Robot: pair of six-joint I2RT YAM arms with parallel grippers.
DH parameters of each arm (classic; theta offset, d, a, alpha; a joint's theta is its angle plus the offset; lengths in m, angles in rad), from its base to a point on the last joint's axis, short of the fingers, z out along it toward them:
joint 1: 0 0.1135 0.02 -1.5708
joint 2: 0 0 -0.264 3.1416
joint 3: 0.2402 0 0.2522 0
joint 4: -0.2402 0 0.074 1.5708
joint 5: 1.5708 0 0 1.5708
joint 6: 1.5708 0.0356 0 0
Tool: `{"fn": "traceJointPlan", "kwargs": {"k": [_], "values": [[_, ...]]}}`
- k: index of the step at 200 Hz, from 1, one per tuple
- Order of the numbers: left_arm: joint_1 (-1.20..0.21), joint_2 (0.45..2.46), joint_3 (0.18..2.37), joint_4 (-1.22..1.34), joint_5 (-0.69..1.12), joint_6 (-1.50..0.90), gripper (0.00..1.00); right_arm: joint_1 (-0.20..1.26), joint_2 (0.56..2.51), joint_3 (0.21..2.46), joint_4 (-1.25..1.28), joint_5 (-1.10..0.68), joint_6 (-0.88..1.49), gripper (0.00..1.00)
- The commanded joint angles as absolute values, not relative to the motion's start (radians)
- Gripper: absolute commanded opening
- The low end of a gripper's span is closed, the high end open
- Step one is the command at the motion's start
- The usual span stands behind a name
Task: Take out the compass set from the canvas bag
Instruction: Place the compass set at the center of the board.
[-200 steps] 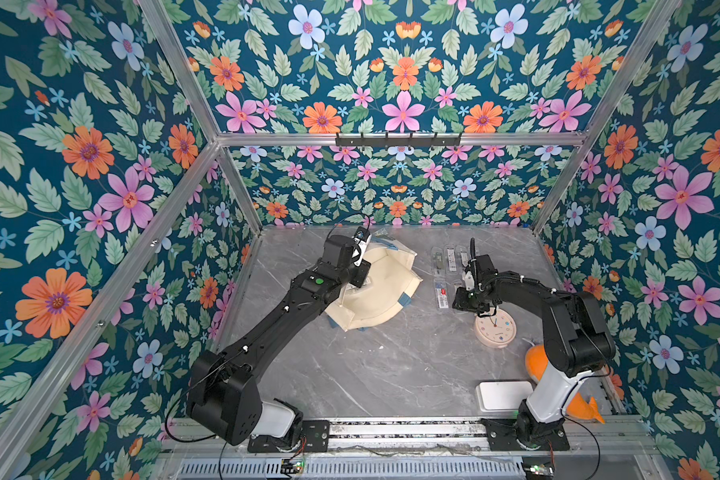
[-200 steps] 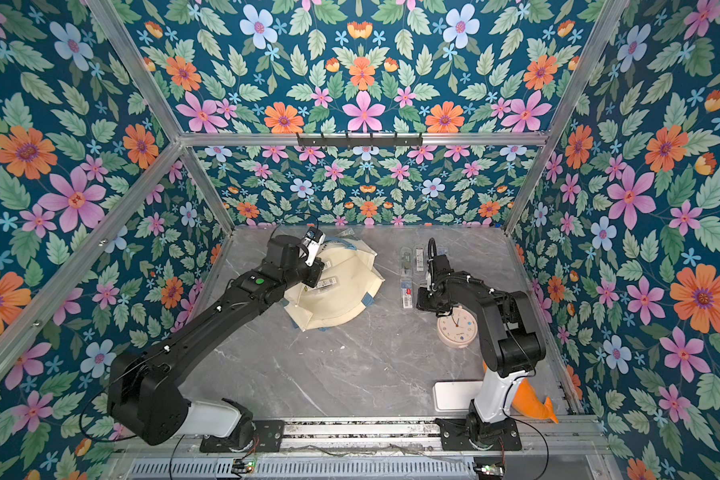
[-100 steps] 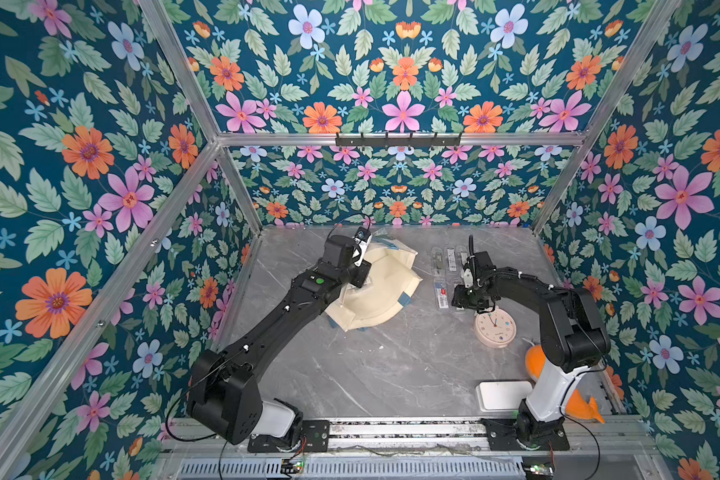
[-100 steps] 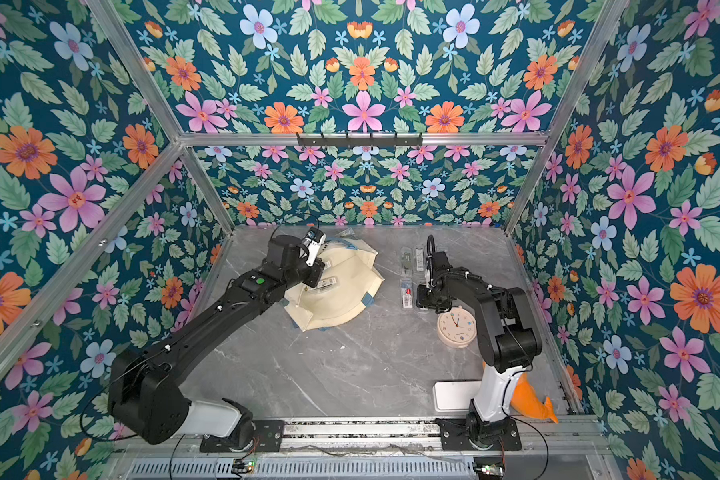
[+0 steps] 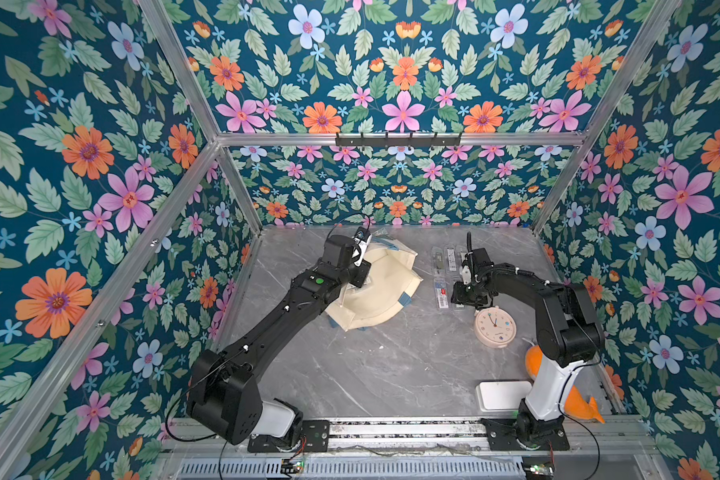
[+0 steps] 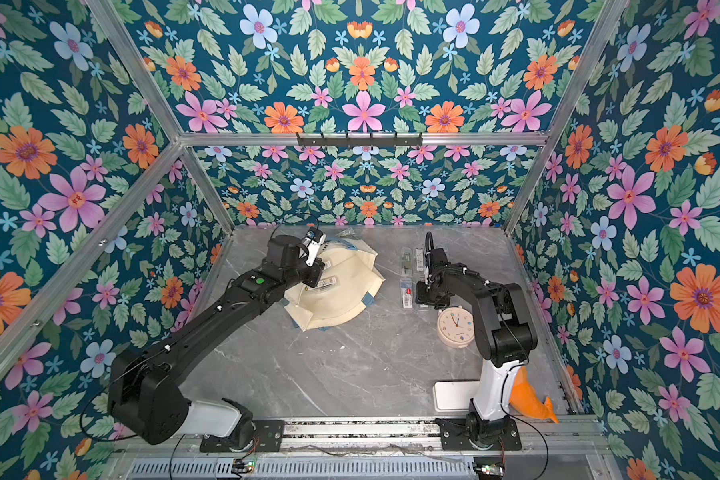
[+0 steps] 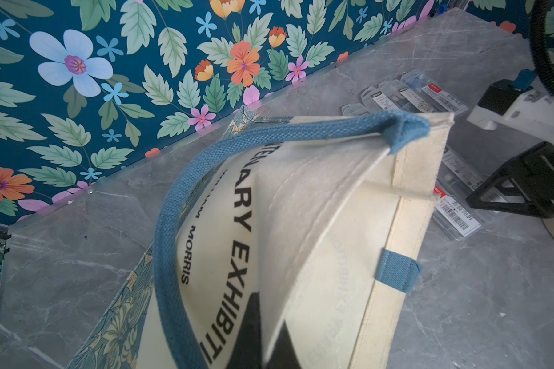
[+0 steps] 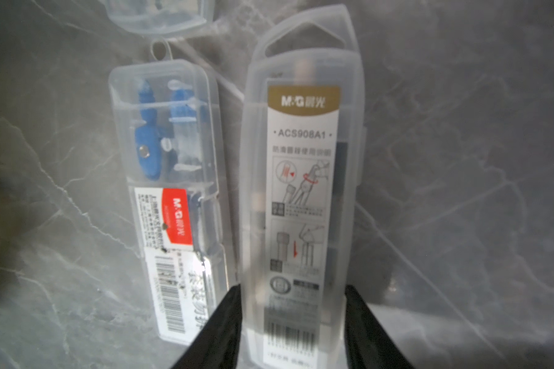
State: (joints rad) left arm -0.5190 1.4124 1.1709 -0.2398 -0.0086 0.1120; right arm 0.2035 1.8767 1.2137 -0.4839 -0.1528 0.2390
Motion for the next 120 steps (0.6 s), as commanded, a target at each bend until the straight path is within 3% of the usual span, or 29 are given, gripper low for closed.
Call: {"fn": "traceJointPlan", "kwargs": {"k": [1,67,120], "values": [[-0.518,1.405,1.168,-0.22,-0.002,0.114,0.0,0.204,1.883,1.223,-0.511,-0.14,0.221,0.48],[-0.518,1.407,1.168,-0.219,0.0,0.113,0.0,0.204,1.898,1.244,-0.518,-0.136,0.211,0.5],[-0.518,1.405,1.17,-0.22,-0.015,0.117,0.0,0.204,1.854,1.264,-0.535,-0.137,0.217,0.63]]}}
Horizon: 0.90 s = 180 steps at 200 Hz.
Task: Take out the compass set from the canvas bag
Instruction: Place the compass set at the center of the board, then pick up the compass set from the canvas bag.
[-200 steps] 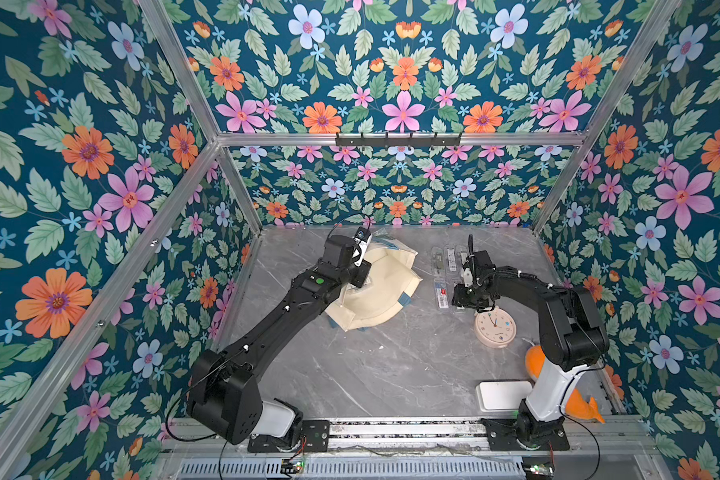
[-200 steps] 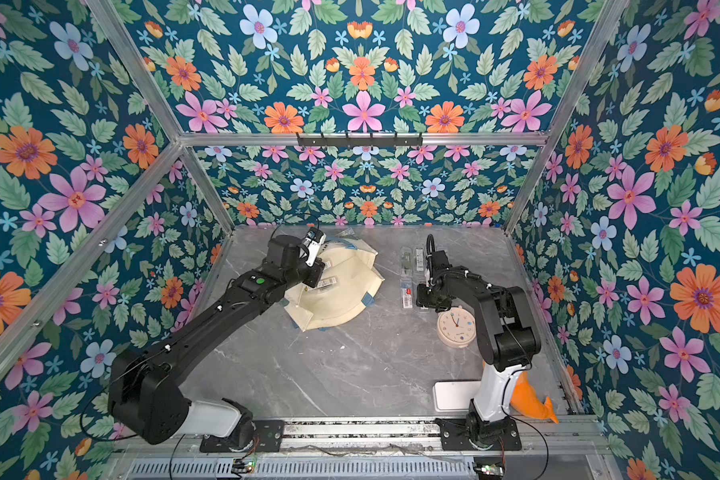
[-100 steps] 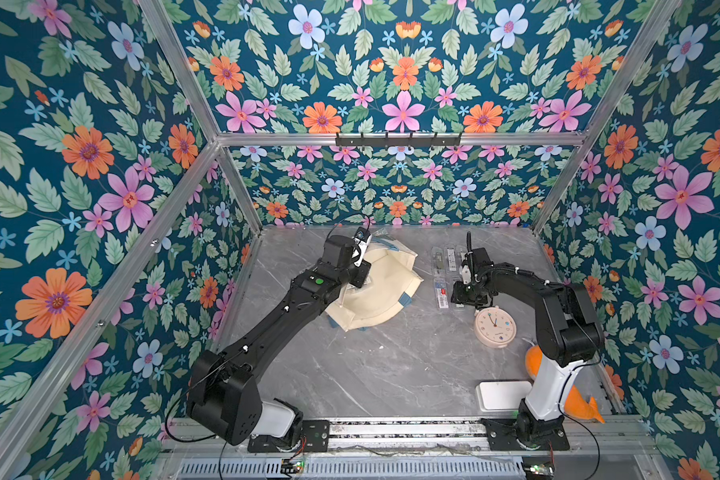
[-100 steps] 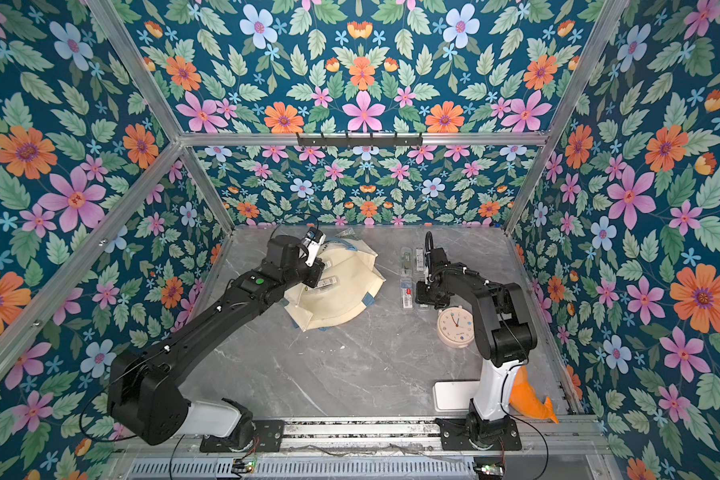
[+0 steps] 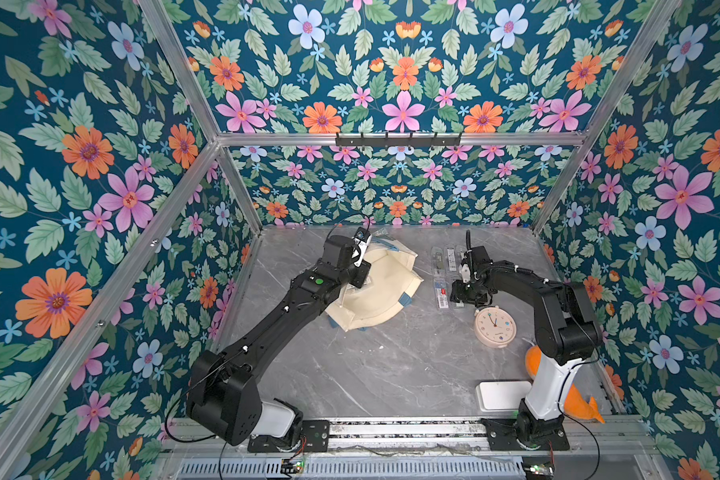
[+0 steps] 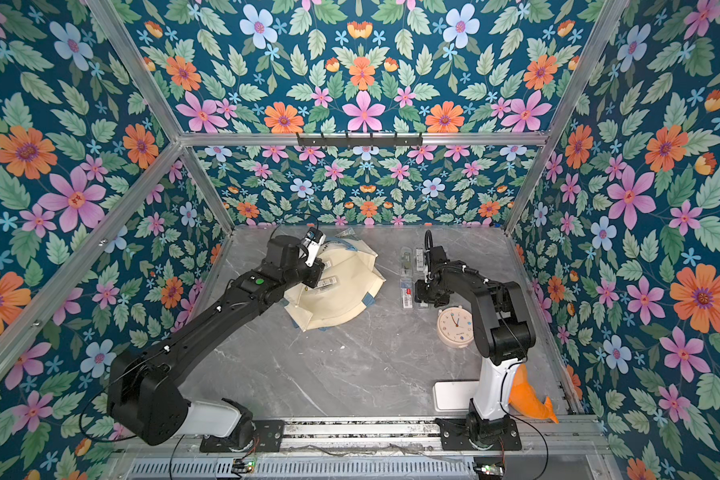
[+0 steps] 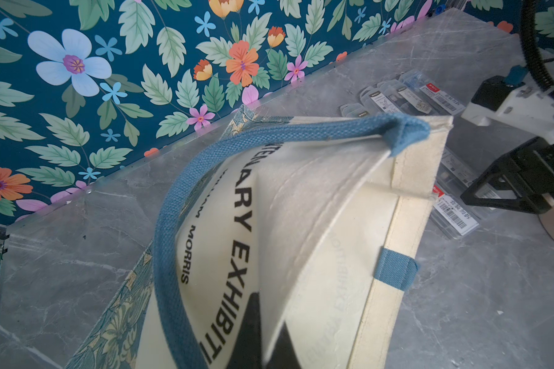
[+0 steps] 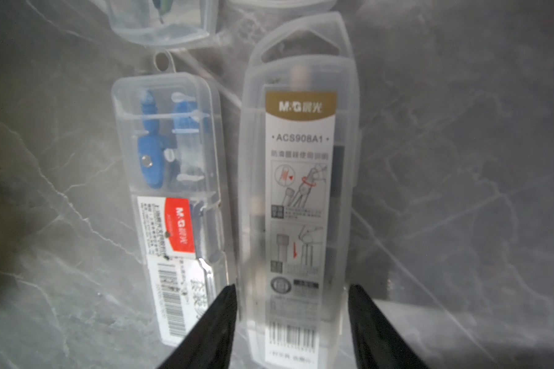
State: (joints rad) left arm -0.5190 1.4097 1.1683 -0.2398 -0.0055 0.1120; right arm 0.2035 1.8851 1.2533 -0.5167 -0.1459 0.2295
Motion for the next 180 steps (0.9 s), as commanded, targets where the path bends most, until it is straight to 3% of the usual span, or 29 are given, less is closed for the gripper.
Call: {"fn": "traceJointPlan", "kwargs": {"k": [1,54,102,147,180], "values": [[-0.518,1.404,1.17,-0.22,-0.015,0.117,0.0,0.204,1.853,1.264,-0.536,-0.138,0.218,0.63],[-0.518,1.408,1.179,-0.221,-0.012,0.119,0.0,0.239,1.697,1.235,-0.553,-0.179,0.277,0.65],[-0.518,1.411,1.183,-0.218,-0.001,0.109,0.0,0.536,1.483,1.078,-0.243,-0.183,0.591,0.6],[-0.518,1.407,1.185,-0.215,0.016,0.095,0.0,0.743,1.668,1.117,0.058,-0.147,0.918,0.58],[-0.518,1.405,1.185,-0.207,0.042,0.081,0.0,0.771,1.906,1.312,-0.038,-0.105,1.149,0.57]]}}
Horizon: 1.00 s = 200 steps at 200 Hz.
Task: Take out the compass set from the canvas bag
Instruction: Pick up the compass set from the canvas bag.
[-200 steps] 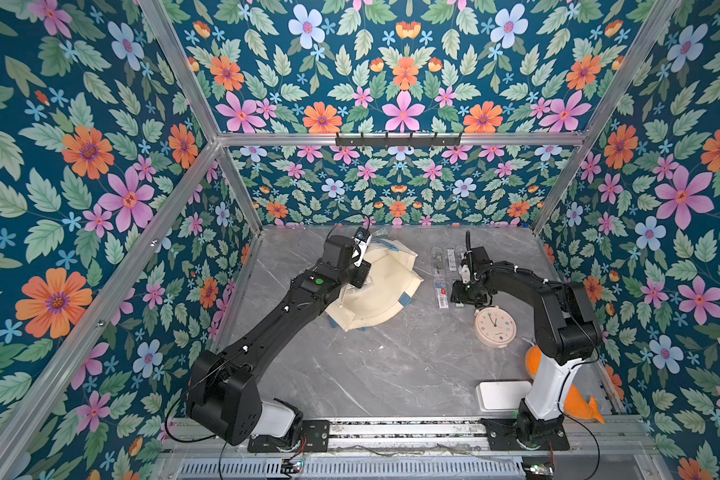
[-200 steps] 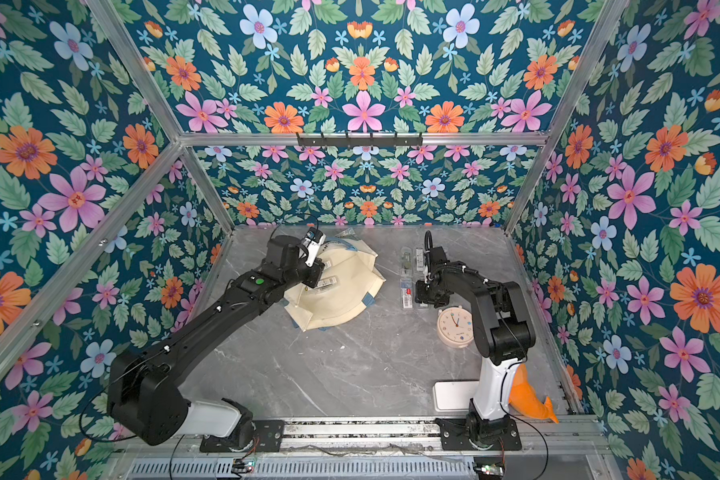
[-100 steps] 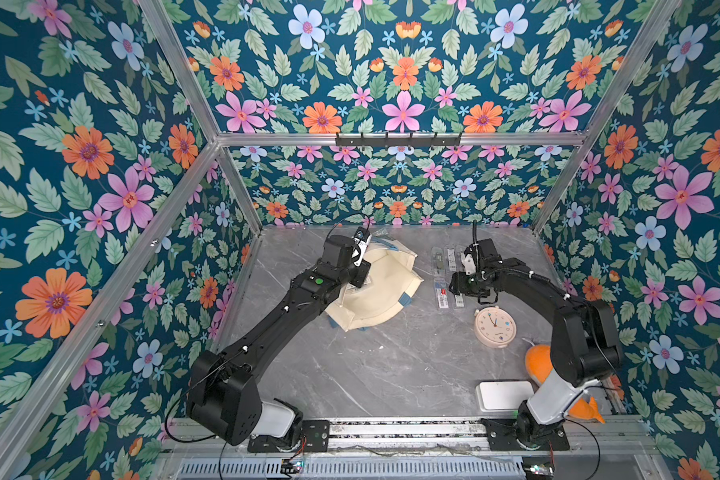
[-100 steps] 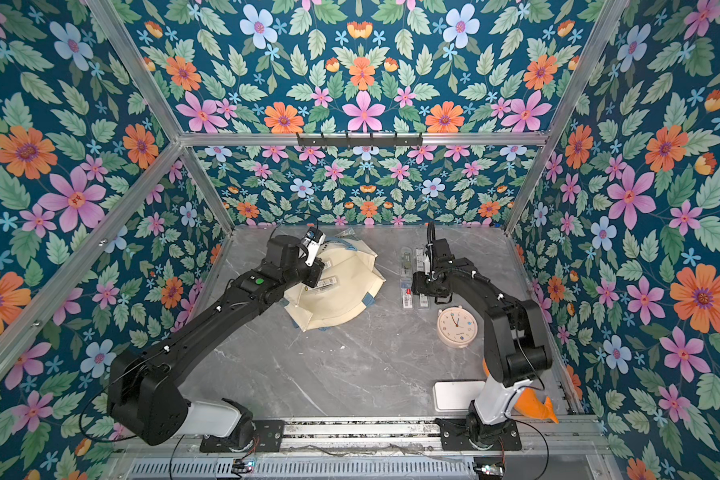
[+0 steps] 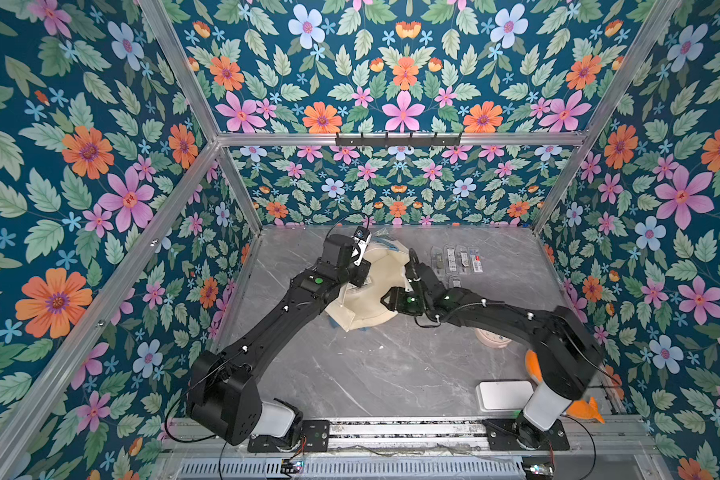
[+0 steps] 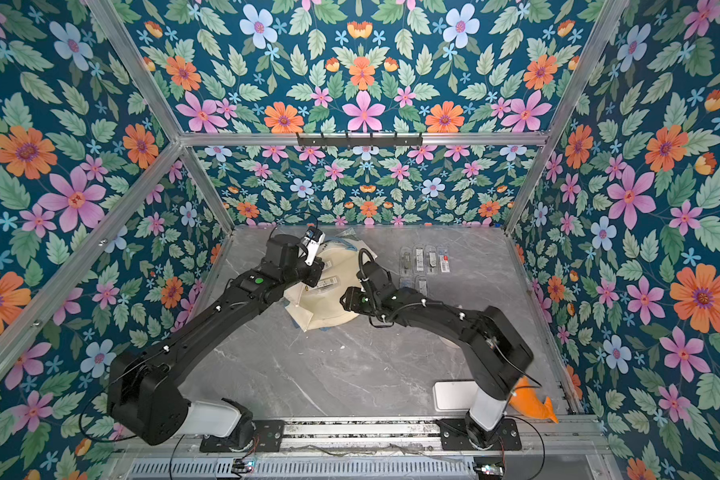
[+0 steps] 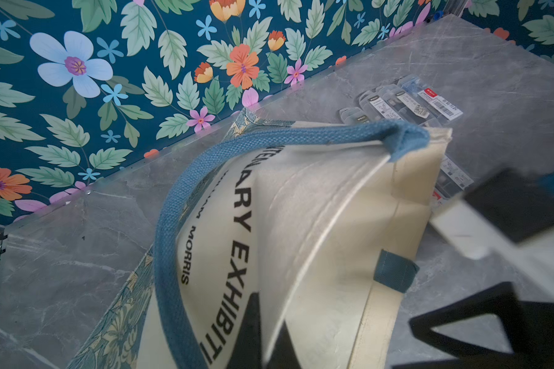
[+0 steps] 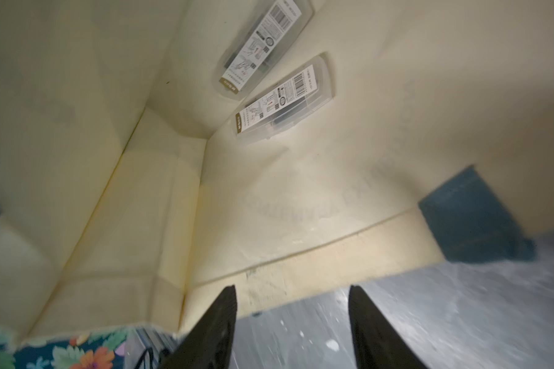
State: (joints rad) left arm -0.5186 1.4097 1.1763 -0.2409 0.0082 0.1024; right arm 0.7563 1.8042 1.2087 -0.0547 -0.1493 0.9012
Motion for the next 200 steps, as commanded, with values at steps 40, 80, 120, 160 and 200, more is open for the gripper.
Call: {"fn": "traceJointPlan", "kwargs": {"k": [40,80,120,160,200], "values": [[-0.518,1.396,1.177,-0.199,0.066,0.07,0.0,0.785,2.063,1.464,-0.081,-0.086,1.265,0.58],[-0.52,1.394,1.171,-0.193,0.099,0.057,0.0,0.788,2.165,1.651,-0.303,-0.046,1.317,0.66],[-0.521,1.385,1.165,-0.185,0.12,0.047,0.0,0.787,2.297,1.87,-0.525,-0.059,1.351,0.7],[-0.527,1.378,1.154,-0.179,0.136,0.04,0.0,0.78,2.369,1.975,-0.59,-0.053,1.359,0.7],[-0.529,1.377,1.151,-0.173,0.156,0.037,0.0,0.774,2.386,2.025,-0.589,-0.05,1.321,0.69]]}}
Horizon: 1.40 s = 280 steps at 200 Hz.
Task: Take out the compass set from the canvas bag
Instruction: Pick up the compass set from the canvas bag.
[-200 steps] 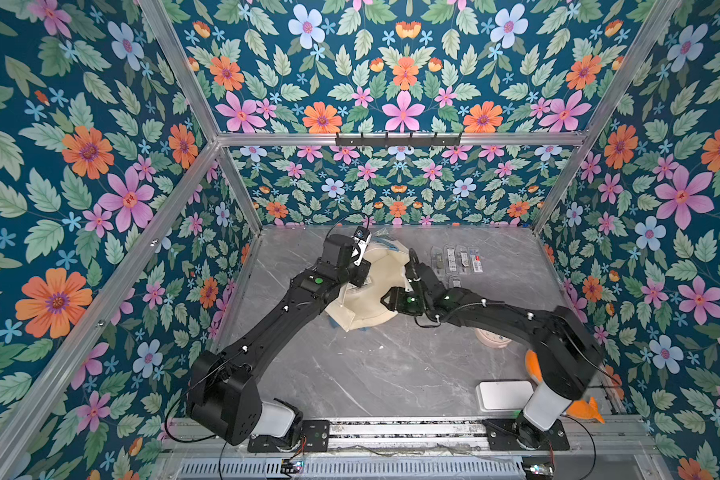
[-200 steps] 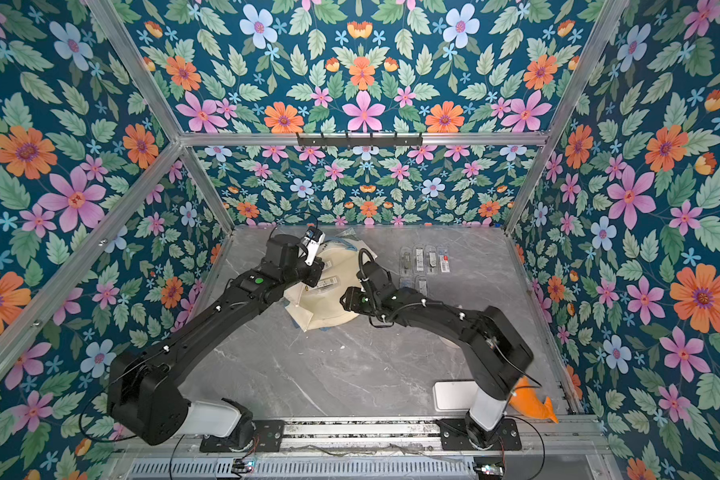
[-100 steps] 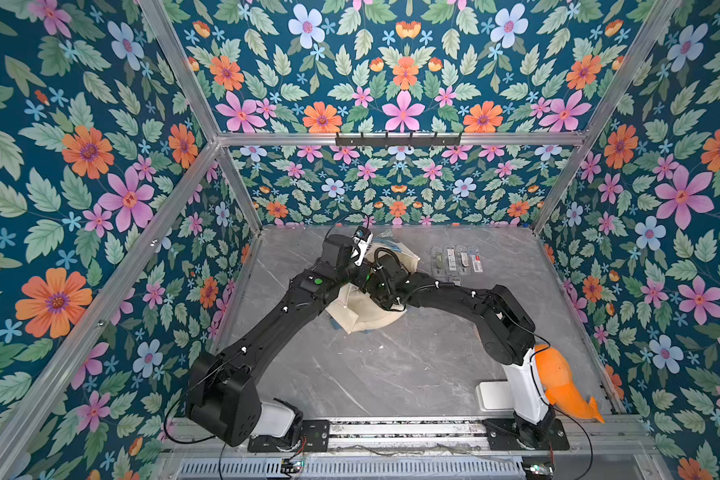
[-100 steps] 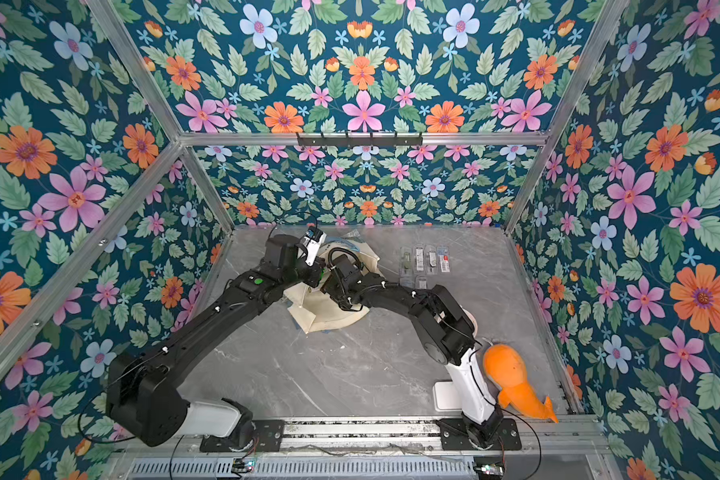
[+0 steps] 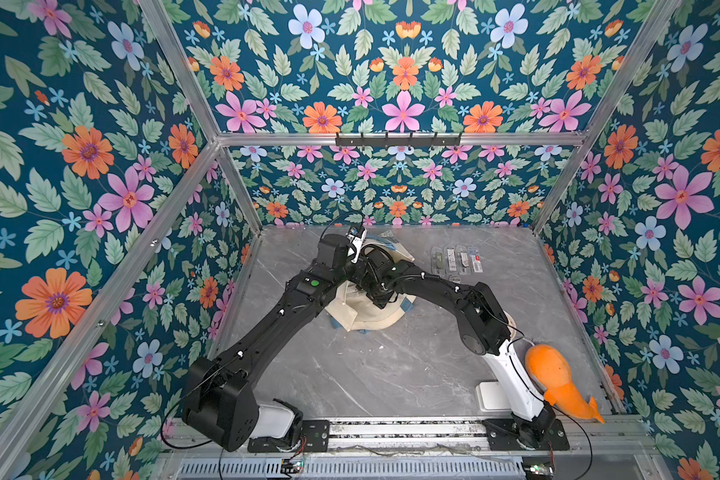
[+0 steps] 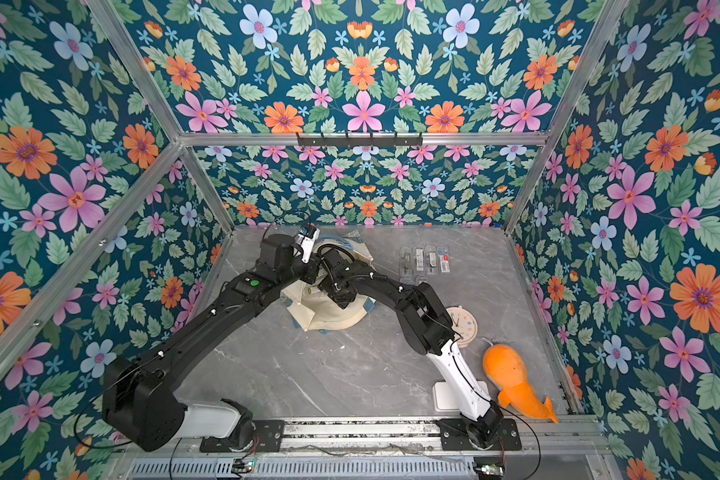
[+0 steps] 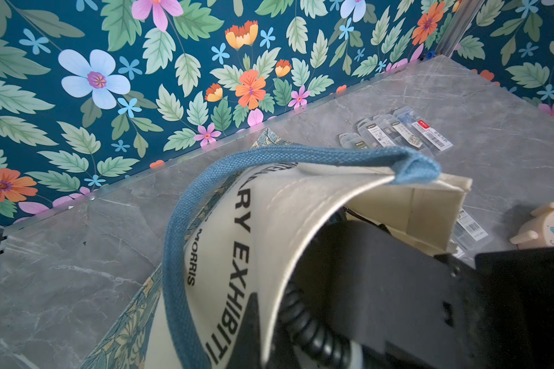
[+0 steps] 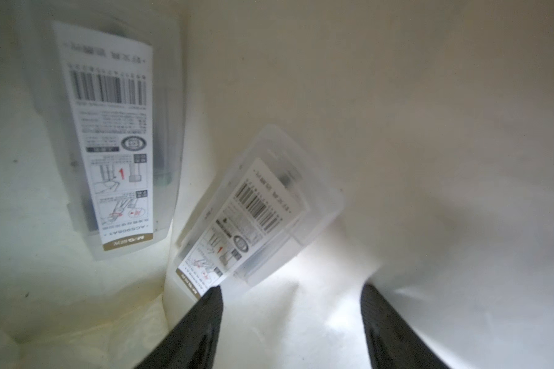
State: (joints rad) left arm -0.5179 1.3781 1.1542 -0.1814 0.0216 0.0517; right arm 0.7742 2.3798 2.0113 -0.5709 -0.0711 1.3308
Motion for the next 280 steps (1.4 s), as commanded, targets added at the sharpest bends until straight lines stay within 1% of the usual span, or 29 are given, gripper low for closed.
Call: {"fn": "traceJointPlan", "kwargs": {"k": [1,19,48,56,67,77,108,134,172,192,211,235,262,280], "values": [[-0.529,1.376,1.151,-0.173,0.157,0.036,0.0,0.775,2.385,2.025,-0.586,-0.05,1.318,0.68],[-0.531,1.375,1.15,-0.172,0.162,0.034,0.0,0.772,2.365,1.994,-0.512,-0.048,1.271,0.6],[-0.532,1.371,1.144,-0.172,0.162,0.035,0.0,0.758,2.328,1.891,-0.37,-0.065,1.249,0.55],[-0.532,1.373,1.142,-0.17,0.164,0.035,0.0,0.751,2.326,1.879,-0.349,-0.07,1.242,0.54],[-0.534,1.375,1.14,-0.168,0.168,0.035,0.0,0.75,2.325,1.875,-0.327,-0.071,1.212,0.49],[-0.534,1.379,1.138,-0.165,0.172,0.036,0.0,0.75,2.322,1.871,-0.311,-0.059,1.184,0.49],[-0.534,1.383,1.14,-0.167,0.168,0.039,0.0,0.756,2.29,1.819,-0.221,-0.079,1.111,0.49],[-0.534,1.381,1.138,-0.169,0.153,0.042,0.0,0.756,2.23,1.726,-0.114,-0.093,1.038,0.49],[-0.534,1.382,1.139,-0.169,0.154,0.049,0.0,0.756,2.234,1.723,-0.106,-0.122,0.979,0.5],[-0.534,1.384,1.138,-0.173,0.155,0.052,0.0,0.758,2.229,1.702,-0.026,-0.176,0.876,0.51],[-0.534,1.387,1.138,-0.176,0.156,0.056,0.0,0.767,2.215,1.669,0.037,-0.17,0.759,0.53],[-0.534,1.399,1.142,-0.179,0.164,0.058,0.0,0.769,2.244,1.701,0.019,-0.152,0.649,0.56],[-0.534,1.408,1.145,-0.182,0.167,0.06,0.0,0.77,2.312,1.787,-0.077,-0.105,0.563,0.59],[-0.534,1.411,1.144,-0.184,0.162,0.061,0.0,0.782,2.347,1.842,-0.169,-0.026,0.508,0.61]]}}
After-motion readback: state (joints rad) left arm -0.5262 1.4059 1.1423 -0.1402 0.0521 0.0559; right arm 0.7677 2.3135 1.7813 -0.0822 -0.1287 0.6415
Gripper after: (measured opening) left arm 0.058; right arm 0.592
